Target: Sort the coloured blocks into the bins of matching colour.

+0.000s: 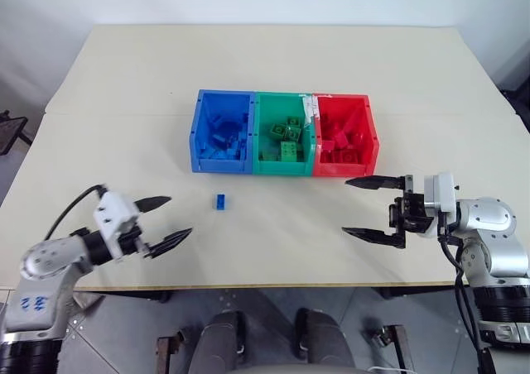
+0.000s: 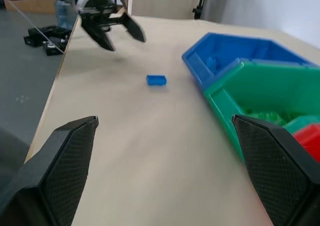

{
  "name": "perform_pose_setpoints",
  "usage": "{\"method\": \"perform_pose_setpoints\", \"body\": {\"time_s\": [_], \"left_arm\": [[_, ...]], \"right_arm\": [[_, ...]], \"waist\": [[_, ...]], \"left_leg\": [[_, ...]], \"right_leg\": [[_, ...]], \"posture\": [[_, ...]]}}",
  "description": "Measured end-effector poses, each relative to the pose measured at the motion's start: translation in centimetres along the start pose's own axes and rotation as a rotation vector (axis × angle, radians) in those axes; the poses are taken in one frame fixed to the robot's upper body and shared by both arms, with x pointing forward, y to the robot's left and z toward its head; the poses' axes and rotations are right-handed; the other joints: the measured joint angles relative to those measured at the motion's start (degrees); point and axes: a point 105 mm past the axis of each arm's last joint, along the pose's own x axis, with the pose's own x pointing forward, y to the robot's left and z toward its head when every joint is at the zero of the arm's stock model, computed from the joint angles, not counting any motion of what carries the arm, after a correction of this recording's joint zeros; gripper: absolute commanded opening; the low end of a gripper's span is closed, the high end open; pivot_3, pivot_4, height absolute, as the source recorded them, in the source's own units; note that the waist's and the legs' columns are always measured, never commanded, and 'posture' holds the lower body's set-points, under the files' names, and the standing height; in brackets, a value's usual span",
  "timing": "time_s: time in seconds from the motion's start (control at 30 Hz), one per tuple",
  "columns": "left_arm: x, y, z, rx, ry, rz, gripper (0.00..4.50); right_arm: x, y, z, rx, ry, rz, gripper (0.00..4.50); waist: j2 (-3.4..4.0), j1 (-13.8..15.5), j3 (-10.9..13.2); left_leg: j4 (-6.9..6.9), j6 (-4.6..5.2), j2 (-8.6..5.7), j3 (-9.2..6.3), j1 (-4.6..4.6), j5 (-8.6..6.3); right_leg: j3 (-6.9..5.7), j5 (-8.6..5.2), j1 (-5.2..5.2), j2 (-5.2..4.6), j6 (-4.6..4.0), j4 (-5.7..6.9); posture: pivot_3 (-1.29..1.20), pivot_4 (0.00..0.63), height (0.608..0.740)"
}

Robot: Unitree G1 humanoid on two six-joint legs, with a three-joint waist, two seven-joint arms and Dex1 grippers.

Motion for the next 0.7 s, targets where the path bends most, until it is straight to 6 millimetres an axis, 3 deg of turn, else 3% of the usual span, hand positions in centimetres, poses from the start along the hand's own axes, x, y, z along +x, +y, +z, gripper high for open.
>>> {"method": "perform_pose_setpoints", "body": {"time_s": [0.2,0.37,0.53,0.63,0.7], "left_arm": [[3.6,-0.9,0.1,-0.078,0.113,0.111,4.48],[4.5,-1.8,-0.9,-0.141,0.207,0.148,4.48],[5.5,-2.4,-0.6,-0.165,0.213,0.168,4.48],[6.0,-2.6,-0.5,-0.175,0.207,0.181,3.90],[6.1,-2.5,-0.5,-0.181,0.210,0.187,3.28]], "right_arm": [[-0.2,0.5,-0.3,0.018,0.010,-0.019,4.50],[-0.4,1.0,-0.3,0.025,0.018,-0.035,4.50],[-0.6,1.1,-0.2,0.025,0.025,-0.056,4.50],[-0.6,1.1,0.0,0.016,0.024,-0.061,4.50],[-0.5,1.0,0.0,0.013,0.023,-0.062,4.50]], "waist": [[0.00,-0.1,0.0],[0.00,0.1,0.0],[0.00,0.7,0.0],[0.01,1.2,0.0],[0.01,1.4,0.0]], "left_leg": [[0.02,-0.01,0.01,0.04,0.01,0.02],[0.05,0.00,0.00,0.02,0.00,0.02],[0.08,0.01,-0.01,0.02,0.01,0.03],[0.11,0.01,-0.01,0.03,0.01,0.03],[0.12,0.01,-0.01,0.02,0.01,0.03]], "right_leg": [[0.04,0.00,-0.02,0.06,0.00,0.03],[0.05,0.00,0.01,0.06,0.00,-0.04],[0.07,0.00,0.06,0.06,0.00,-0.10],[0.09,0.00,0.06,0.06,0.00,-0.13],[0.09,0.00,0.07,0.06,0.00,-0.31]], "posture": [[0.00,0.150,0.740],[0.00,0.150,0.740],[0.00,0.150,0.740],[0.00,0.150,0.740],[0.00,0.150,0.740]]}}
